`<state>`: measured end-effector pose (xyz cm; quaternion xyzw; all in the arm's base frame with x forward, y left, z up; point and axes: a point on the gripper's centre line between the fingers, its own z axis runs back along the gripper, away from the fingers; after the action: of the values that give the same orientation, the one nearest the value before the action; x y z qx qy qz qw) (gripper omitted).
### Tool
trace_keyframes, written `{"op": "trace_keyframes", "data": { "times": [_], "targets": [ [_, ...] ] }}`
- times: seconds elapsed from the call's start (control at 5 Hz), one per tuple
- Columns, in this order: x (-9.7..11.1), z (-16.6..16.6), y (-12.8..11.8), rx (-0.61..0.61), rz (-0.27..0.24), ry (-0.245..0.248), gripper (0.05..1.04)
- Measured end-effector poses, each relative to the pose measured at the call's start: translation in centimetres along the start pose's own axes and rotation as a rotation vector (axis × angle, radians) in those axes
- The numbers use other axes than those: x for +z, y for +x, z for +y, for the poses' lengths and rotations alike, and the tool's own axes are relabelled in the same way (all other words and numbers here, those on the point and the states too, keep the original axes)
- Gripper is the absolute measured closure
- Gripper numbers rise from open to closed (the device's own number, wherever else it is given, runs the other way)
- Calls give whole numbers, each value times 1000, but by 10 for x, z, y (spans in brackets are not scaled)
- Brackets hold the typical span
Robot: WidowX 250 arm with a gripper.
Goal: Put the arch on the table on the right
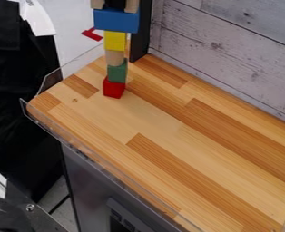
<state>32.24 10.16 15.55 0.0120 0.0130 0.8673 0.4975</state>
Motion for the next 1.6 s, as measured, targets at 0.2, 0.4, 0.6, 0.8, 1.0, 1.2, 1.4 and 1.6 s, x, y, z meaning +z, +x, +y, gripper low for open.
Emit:
{"op": "trace_keyframes", "data": {
  "times": [0.2, 0.4, 0.6, 0.8, 1.0, 1.2, 1.4, 1.6],
  "targets": [
    [0, 0, 1, 3, 1, 5, 498],
    [0, 3, 2, 8, -3, 20, 498],
    [10, 4, 2, 4, -11, -6, 498],
    [27, 10, -6, -21, -9, -58, 498],
    [25, 17, -21, -73, -16, -55, 498],
    [7, 32, -50, -171, -16, -31, 498],
    [-21, 52, -78, -277, 3, -15, 498],
    [-56, 74, -111, -404, 19, 21, 498]
  ]
}}
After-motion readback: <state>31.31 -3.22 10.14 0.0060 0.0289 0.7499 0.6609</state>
